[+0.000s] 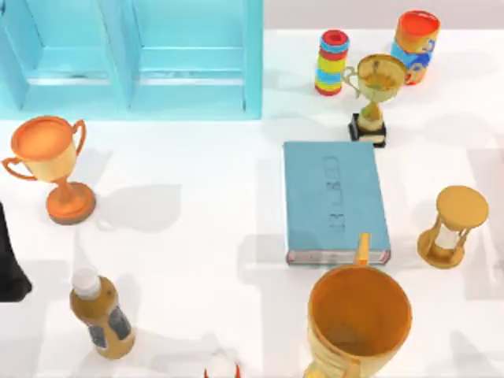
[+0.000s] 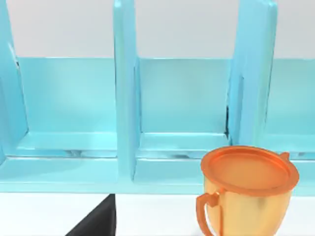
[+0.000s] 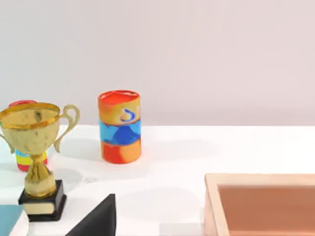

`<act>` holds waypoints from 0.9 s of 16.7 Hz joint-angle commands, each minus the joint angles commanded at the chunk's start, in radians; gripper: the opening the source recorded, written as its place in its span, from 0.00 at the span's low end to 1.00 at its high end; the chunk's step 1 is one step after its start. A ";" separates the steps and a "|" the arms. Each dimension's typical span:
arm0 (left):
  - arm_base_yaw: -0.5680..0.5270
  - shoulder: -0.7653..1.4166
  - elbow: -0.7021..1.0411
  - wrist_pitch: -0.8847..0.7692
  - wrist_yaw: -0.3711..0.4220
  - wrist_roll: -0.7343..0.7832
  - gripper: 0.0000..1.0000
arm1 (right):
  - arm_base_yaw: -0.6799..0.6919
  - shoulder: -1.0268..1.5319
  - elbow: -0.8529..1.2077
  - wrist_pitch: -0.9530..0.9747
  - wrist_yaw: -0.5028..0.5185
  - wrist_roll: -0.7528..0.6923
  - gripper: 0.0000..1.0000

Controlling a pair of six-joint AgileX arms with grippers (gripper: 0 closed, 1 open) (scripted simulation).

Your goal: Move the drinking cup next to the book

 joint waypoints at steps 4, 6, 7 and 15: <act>0.012 0.022 0.018 -0.022 0.000 0.030 1.00 | 0.000 0.000 0.000 0.000 0.000 0.000 1.00; 0.038 0.074 0.058 -0.072 0.000 0.103 1.00 | 0.000 0.000 0.000 0.000 0.000 0.000 1.00; 0.057 0.109 0.086 -0.107 0.000 0.155 1.00 | 0.000 0.000 0.000 0.000 0.000 0.000 1.00; 0.282 0.540 0.427 -0.531 0.000 0.874 1.00 | 0.000 0.000 0.000 0.000 0.000 0.000 1.00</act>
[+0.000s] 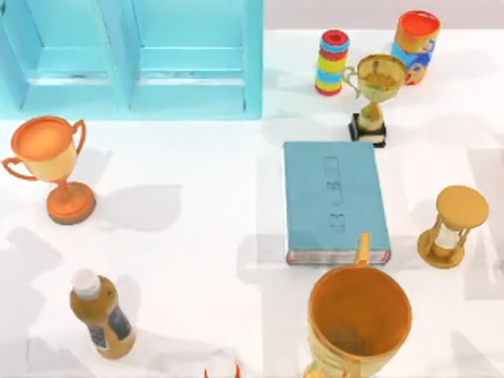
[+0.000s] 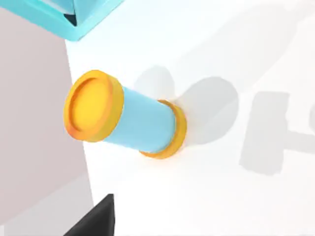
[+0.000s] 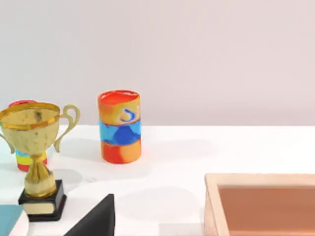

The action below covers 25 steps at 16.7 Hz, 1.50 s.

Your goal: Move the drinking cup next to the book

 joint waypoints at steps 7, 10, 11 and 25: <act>0.225 0.431 0.342 -0.425 0.000 0.782 1.00 | 0.000 0.000 0.000 0.000 0.000 0.000 1.00; 0.305 0.584 0.463 -0.575 0.000 1.063 1.00 | 0.000 0.000 0.000 0.000 0.000 0.000 1.00; 0.328 0.628 0.497 -0.618 0.000 1.142 1.00 | 0.000 0.000 0.000 0.000 0.000 0.000 1.00; 0.403 0.783 0.578 -0.725 0.000 1.398 1.00 | 0.000 0.000 0.000 0.000 0.000 0.000 1.00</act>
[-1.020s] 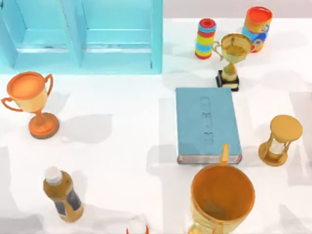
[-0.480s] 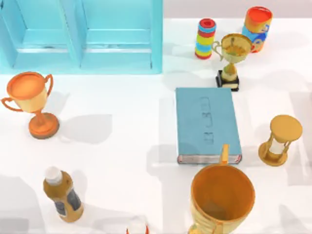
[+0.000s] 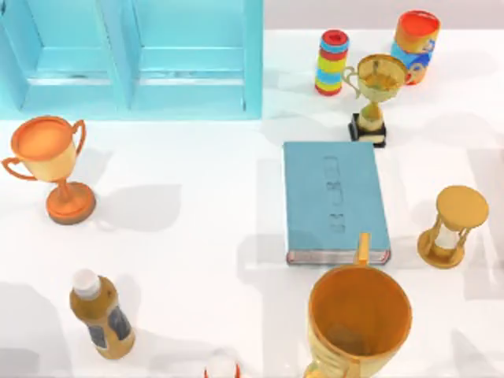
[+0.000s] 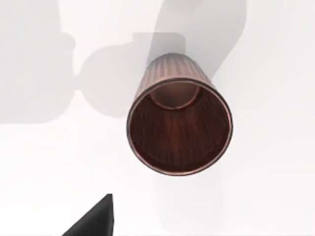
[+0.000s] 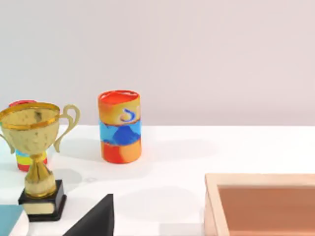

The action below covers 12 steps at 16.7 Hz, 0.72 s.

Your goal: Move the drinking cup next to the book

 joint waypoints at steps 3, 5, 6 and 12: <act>0.003 0.031 -0.092 0.127 0.000 0.001 1.00 | 0.000 0.000 0.000 0.000 0.000 0.000 1.00; 0.004 0.058 -0.169 0.237 0.000 0.004 1.00 | 0.000 0.000 0.000 0.000 0.000 0.000 1.00; 0.005 0.070 -0.205 0.287 0.000 0.005 1.00 | 0.000 0.000 0.000 0.000 0.000 0.000 1.00; 0.009 0.099 -0.292 0.394 0.000 0.010 1.00 | 0.000 0.000 0.000 0.000 0.000 0.000 1.00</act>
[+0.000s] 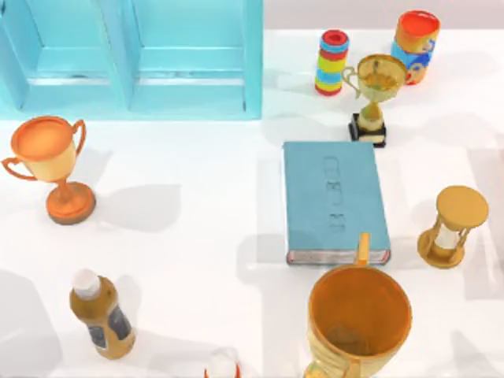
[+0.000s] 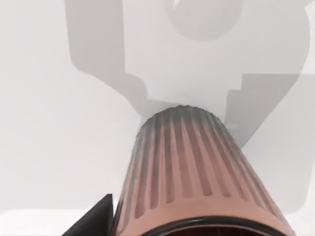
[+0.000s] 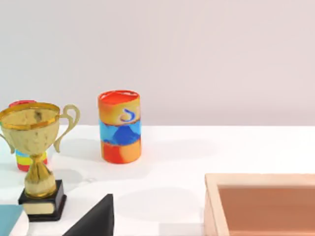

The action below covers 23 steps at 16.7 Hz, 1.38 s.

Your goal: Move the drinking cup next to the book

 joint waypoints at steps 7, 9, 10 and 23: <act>0.000 0.000 0.000 0.000 0.000 0.000 0.62 | 0.000 0.000 0.000 0.000 0.000 0.000 1.00; 0.000 0.000 0.000 0.000 0.000 0.000 0.47 | 0.000 0.000 0.000 0.000 0.000 0.000 1.00; 0.000 0.000 0.000 0.000 0.000 0.000 0.40 | 0.000 0.000 0.000 0.000 0.000 0.000 1.00; 0.000 0.000 0.000 0.000 0.000 0.000 0.00 | 0.000 0.000 0.000 0.000 0.000 0.000 1.00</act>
